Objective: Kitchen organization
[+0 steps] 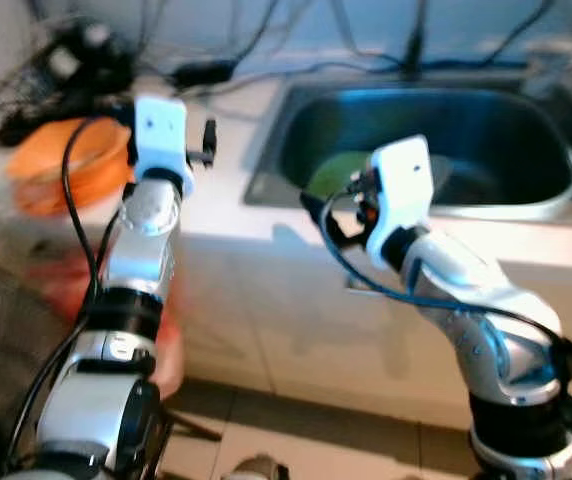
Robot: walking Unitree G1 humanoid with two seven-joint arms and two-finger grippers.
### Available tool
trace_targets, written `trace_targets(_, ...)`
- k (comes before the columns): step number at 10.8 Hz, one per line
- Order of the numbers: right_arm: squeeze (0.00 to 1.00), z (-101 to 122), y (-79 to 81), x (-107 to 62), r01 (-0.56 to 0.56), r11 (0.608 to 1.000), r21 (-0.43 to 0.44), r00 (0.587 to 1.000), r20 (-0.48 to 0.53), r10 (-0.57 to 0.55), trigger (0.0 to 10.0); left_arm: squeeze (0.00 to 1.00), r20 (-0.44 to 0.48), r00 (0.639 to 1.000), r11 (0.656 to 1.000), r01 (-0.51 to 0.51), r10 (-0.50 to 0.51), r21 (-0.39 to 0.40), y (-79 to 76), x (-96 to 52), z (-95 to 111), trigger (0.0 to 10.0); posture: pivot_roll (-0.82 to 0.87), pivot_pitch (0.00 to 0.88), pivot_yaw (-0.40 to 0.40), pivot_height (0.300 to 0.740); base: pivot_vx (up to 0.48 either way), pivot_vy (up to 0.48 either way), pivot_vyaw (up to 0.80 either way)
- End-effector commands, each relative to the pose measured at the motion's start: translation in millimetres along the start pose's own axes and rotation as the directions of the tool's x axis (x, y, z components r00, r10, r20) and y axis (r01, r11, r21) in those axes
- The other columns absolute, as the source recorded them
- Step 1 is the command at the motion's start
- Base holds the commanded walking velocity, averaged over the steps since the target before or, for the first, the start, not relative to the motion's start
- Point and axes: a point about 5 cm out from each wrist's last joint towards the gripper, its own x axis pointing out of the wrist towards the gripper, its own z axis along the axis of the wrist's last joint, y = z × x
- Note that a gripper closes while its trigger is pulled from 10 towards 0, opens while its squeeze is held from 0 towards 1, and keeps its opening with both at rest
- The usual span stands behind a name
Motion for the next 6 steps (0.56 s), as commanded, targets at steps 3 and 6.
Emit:
trace_targets(3,0.0,3.6,-1.8,0.9,0.008,1.0,-0.006,1.0,0.016,-0.008,10.0,0.0,-0.01,1.0,1.0,-0.005,0.005,-0.022,0.7,2.2,1.5,10.0,0.0,0.039,0.163,0.74,0.0,0.0,0.0)
trace_targets(6,0.0,5.8,-8.0,-0.2,0.051,0.999,-0.002,0.998,0.026,-0.051,10.0,0.0,-0.046,0.999,0.985,-0.008,0.0,-0.172,-3.0,3.3,-5.4,10.0,-0.02,0.046,0.137,0.74,0.0,0.0,0.0)
